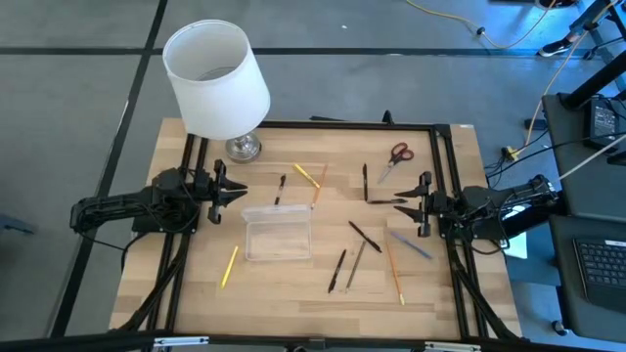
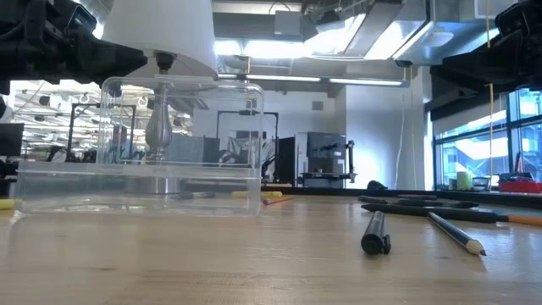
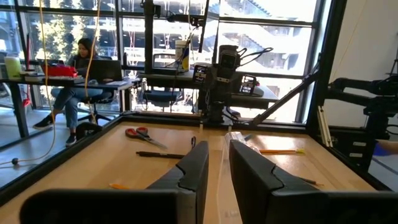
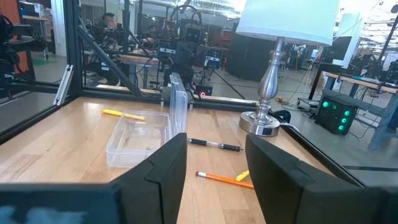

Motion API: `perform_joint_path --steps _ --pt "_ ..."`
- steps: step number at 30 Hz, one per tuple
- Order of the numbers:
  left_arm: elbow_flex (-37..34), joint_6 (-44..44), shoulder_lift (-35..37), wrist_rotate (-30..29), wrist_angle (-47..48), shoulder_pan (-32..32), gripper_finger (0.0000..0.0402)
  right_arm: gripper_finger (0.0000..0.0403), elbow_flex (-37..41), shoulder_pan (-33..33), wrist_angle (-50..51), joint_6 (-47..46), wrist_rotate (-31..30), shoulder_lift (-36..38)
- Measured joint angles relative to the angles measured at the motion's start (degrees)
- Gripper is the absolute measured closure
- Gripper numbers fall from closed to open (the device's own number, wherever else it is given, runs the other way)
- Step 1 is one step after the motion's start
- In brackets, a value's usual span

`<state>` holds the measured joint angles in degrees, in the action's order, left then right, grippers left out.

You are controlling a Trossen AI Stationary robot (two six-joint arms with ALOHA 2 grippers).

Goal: Pick & place school supplies into a supply box
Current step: Put the bottom yellow pen into the transparent supply box

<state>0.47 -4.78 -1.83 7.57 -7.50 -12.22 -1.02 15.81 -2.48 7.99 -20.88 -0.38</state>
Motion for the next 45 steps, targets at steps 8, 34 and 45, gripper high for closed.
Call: perform_joint_path --steps 8,34,45 --pt "0.0 0.0 0.0 0.0 0.0 0.0 0.0344 0.0234 0.0 0.0 0.0 0.0 0.0 0.0" --pt "0.0 -3.1 0.0 0.0 -2.6 0.0 0.0343 0.0234 0.0 0.0 0.0 0.0 0.0 0.0" --pt "2.1 3.9 0.0 1.1 -9.6 0.0 0.0299 0.0234 0.0 0.0 0.0 0.0 0.0 0.0"
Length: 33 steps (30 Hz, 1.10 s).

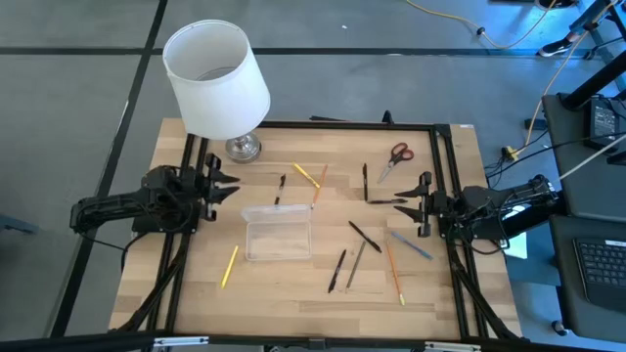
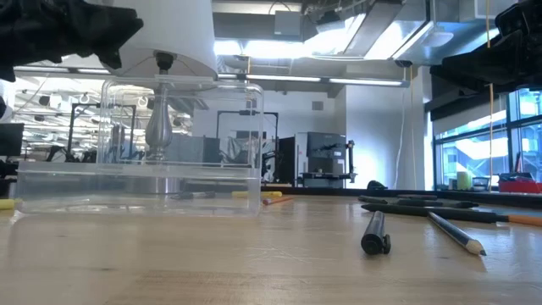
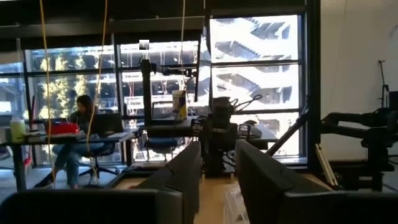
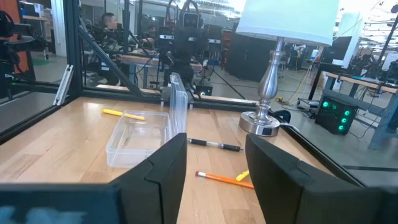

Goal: Pick & place school supplies into a supply box
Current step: Put the bottom yellow pen into the transparent supply box

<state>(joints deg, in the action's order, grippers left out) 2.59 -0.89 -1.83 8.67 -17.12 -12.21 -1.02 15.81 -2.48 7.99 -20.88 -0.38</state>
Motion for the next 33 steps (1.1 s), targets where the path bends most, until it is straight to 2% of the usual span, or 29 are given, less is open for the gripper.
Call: perform_joint_path --steps 6,11,13,18,28,33 --pt "0.0 -3.3 0.0 1.0 0.2 0.1 0.0249 0.0234 0.0 0.0 0.0 0.0 0.0 0.0" --pt "0.0 -4.1 0.0 8.6 0.2 0.1 0.0226 0.0234 0.0 0.0 0.0 0.0 0.0 0.0" --pt "0.0 -4.1 0.0 9.5 0.2 0.1 0.0224 0.0234 0.0 0.0 0.0 0.0 0.0 0.0" --pt "0.0 -2.0 -0.3 8.8 0.9 0.1 0.0228 0.0234 0.0 0.0 0.0 0.0 0.0 0.0" --pt "0.1 2.2 -4.3 3.7 3.4 0.1 0.0233 0.0234 0.0 0.0 0.0 0.0 0.0 0.0" --pt "5.3 4.0 -5.7 0.6 15.5 0.1 0.0233 0.0234 0.0 0.0 0.0 0.0 0.0 0.0"
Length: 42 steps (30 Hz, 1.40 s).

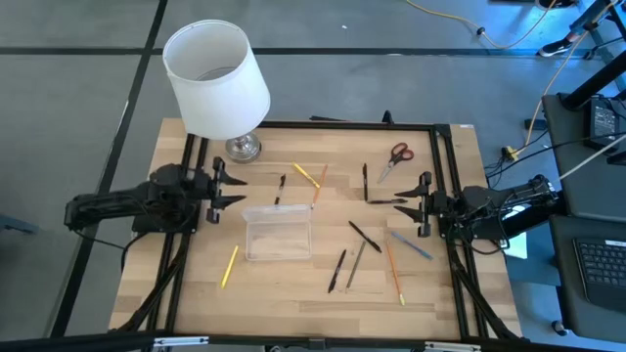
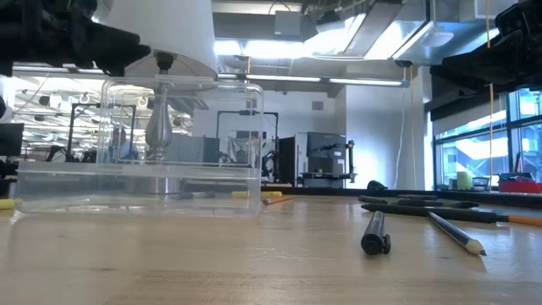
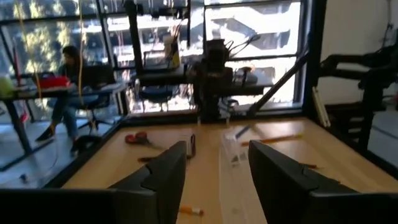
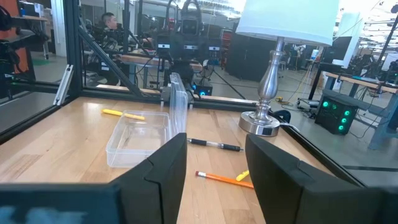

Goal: Pick & place school supplies into a supply box
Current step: Put the bottom yellow pen into the transparent supply box

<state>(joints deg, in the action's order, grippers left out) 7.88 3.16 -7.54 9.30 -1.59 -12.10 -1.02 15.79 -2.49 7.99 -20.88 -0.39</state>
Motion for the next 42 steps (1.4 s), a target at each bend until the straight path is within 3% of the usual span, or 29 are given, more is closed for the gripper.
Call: perform_joint_path --steps 9,14,21,26,29,34,39,42 --pt "8.1 1.8 -4.4 -2.4 9.0 2.2 0.0239 0.0234 0.0 0.0 0.0 0.0 0.0 0.0" --pt "13.9 3.1 -9.3 -7.9 11.8 6.2 0.0244 0.0234 0.0 0.0 0.0 0.0 0.0 0.0" --pt "27.0 3.1 -22.1 -15.4 22.6 14.9 0.0245 0.0234 0.0 0.0 0.0 0.0 0.0 0.0" --pt "42.5 -2.1 -35.0 -26.3 39.4 23.6 0.0250 0.0234 0.0 0.0 0.0 0.0 0.0 0.0" --pt "52.3 -10.0 -43.4 -31.6 52.7 28.8 0.0253 0.0234 0.0 0.0 0.0 0.0 0.0 0.0" --pt "67.5 -31.9 -56.3 -31.7 74.8 35.3 0.0258 0.0234 0.0 0.0 0.0 0.0 0.0 0.0" --pt "73.9 -56.2 -66.2 -23.5 90.5 40.8 0.0258 0.0234 0.0 0.0 0.0 0.0 0.0 0.0" --pt "73.2 -69.2 -70.3 -17.6 91.3 43.8 0.0259 0.0234 0.0 0.0 0.0 0.0 0.0 0.0"
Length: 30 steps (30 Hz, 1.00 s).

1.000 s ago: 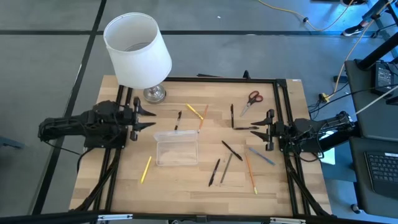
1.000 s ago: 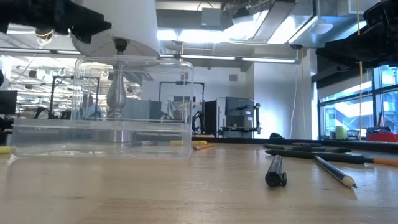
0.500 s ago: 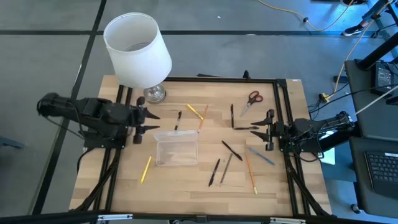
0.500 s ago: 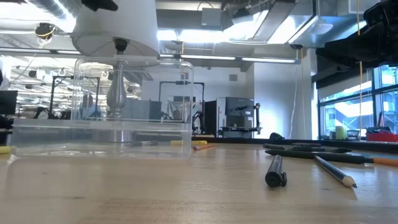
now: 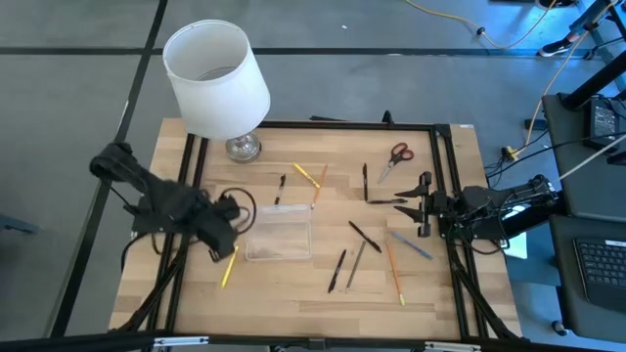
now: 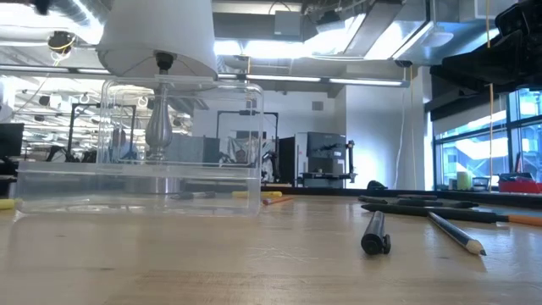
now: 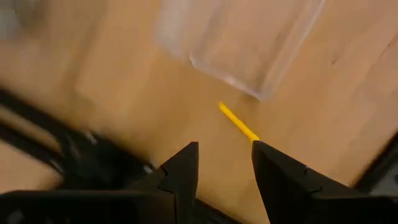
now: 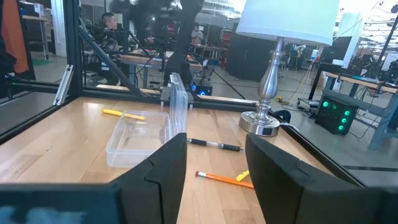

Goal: Pick & place school supplies into a supply box
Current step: Put the bottom yellow pen into the transparent supply box

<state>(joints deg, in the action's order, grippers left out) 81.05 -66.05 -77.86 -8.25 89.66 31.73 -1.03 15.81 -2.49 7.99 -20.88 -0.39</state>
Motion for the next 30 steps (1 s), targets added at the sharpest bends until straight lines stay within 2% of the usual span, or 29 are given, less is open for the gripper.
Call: perform_joint_path --steps 3,7,11,15,21,25,30 --pt "-0.3 -9.2 -4.5 0.7 -1.4 3.1 0.0259 0.0234 0.0 0.0 0.0 0.0 0.0 0.0" --pt "-0.3 -16.7 -11.1 1.0 -2.0 6.7 0.0259 0.0234 0.0 0.0 0.0 -0.3 0.0 0.0" --pt "-0.3 -22.6 -16.5 4.6 -2.1 9.1 0.0259 0.0234 0.0 0.0 0.0 -0.3 0.0 0.0" --pt "-0.4 -24.7 -19.7 3.0 -5.0 11.2 0.0259 0.0234 0.0 0.0 0.0 -0.2 0.0 0.0" --pt "-8.4 -25.3 -17.5 3.5 -15.1 12.3 0.0259 0.0234 0.0 0.0 0.0 -0.2 0.0 0.0" --pt "-15.5 -32.5 -13.0 6.4 -19.6 12.5 0.0259 0.0234 0.0 0.0 0.0 -1.1 0.0 0.0" --pt "-20.8 -38.5 -10.3 4.2 -26.1 13.5 0.0259 0.0234 0.0 0.0 0.0 -1.8 0.0 0.0"
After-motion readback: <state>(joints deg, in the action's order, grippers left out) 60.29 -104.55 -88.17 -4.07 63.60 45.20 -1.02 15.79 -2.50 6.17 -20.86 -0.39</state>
